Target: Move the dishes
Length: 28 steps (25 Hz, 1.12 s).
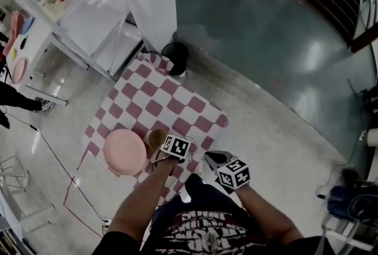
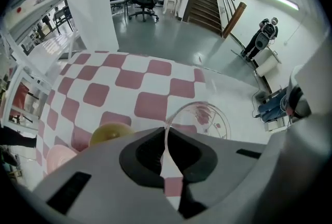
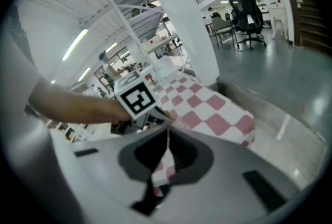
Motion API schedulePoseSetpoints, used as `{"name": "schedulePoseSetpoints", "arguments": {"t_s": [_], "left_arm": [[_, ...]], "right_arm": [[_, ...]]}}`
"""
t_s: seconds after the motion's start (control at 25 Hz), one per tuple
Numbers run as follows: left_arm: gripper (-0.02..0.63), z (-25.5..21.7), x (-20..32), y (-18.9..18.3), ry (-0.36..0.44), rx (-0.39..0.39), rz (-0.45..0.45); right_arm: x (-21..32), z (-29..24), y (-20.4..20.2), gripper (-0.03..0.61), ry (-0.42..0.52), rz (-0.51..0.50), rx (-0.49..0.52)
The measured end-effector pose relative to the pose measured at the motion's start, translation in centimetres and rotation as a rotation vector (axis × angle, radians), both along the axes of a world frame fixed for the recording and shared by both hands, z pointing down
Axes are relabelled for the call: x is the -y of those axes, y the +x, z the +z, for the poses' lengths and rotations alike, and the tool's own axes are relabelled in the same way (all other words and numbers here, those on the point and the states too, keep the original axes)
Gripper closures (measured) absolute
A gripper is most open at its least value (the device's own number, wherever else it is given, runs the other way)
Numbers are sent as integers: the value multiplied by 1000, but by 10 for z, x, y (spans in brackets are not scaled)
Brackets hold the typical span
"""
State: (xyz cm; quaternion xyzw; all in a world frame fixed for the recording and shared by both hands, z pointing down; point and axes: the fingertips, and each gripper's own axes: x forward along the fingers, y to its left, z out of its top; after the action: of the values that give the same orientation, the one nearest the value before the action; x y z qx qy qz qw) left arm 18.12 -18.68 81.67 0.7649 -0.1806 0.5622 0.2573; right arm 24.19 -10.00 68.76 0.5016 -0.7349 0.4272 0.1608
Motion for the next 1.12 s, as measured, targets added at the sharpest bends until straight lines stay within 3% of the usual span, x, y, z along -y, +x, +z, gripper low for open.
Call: {"name": "schedulePoseSetpoints", "arguments": {"t_s": [0.36, 0.76, 1.12], "left_arm": [[572, 19, 40, 14, 19, 46, -52], [566, 30, 41, 14, 28, 65, -62], [529, -15, 44, -2, 76, -70, -132]], "right_arm": [[0, 3, 17, 543, -3, 14, 6], [-13, 5, 16, 543, -28, 48, 17], [-1, -7, -3, 543, -8, 18, 0]]}}
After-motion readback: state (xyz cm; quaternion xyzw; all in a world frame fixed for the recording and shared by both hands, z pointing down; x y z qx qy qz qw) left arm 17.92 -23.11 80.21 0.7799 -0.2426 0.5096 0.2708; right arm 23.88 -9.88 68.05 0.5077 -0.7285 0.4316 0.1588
